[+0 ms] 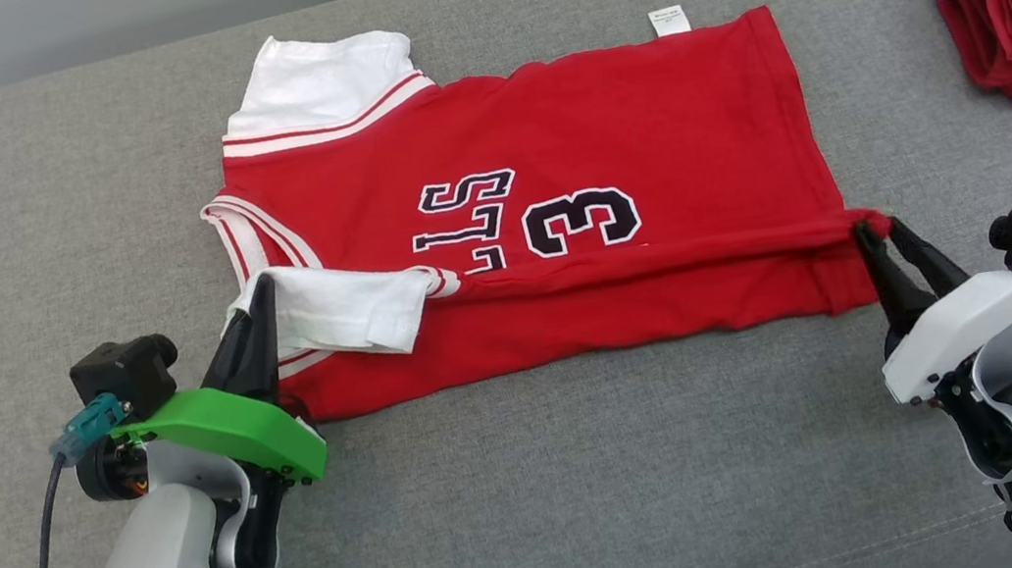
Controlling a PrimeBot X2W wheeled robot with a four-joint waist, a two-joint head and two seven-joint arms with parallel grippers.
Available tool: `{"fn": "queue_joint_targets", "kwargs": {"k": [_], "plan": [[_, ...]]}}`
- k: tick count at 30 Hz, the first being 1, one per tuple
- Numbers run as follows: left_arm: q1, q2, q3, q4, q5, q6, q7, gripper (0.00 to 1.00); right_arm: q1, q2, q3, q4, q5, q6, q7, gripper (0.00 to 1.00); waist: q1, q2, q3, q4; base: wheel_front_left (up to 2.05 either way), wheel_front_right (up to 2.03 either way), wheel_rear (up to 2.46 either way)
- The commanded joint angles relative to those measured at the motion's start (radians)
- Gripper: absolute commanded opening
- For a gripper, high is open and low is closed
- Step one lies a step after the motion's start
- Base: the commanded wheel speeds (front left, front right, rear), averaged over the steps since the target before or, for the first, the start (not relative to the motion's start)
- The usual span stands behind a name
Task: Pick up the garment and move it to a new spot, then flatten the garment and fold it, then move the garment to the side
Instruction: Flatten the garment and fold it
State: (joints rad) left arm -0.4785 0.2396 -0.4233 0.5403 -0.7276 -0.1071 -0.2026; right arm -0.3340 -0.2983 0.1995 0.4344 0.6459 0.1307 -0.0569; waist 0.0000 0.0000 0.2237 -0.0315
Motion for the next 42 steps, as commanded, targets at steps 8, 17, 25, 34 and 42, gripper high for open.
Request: {"fn": "queue_joint_targets", "kwargs": {"k": [8,17,25,34,42], "plan": [[0.003,-0.027,0.011,0.095,0.010,-0.015,-0.056,1.00,0.012,-0.016,0.037,0.067,-0.036,0.000,-0.094,1.00,0.0000,0.0000,-0.023,0.008,0.00,0.00,0.00],[0.122,-0.031,0.017,0.118,0.016,-0.020,-0.063,1.00,0.009,-0.032,0.064,0.125,-0.064,0.000,-0.122,1.00,0.0000,0.0000,-0.027,0.020,0.00,0.00,0.00],[0.130,-0.046,-0.003,0.153,0.036,-0.006,-0.061,1.00,-0.024,-0.035,0.121,0.178,-0.132,0.000,-0.138,1.00,0.0000,0.0000,-0.015,0.036,0.00,0.00,0.00],[0.077,-0.042,-0.005,0.241,0.062,0.013,-0.060,1.00,-0.079,0.010,0.140,0.302,-0.167,0.000,-0.138,0.73,0.0000,0.0000,0.001,0.038,0.00,0.00,0.00],[0.039,-0.063,-0.018,0.311,0.066,-0.002,-0.059,0.00,-0.091,0.023,0.139,0.346,-0.133,0.000,-0.184,0.00,0.0000,0.0000,-0.018,0.044,0.00,0.00,0.00]]}}
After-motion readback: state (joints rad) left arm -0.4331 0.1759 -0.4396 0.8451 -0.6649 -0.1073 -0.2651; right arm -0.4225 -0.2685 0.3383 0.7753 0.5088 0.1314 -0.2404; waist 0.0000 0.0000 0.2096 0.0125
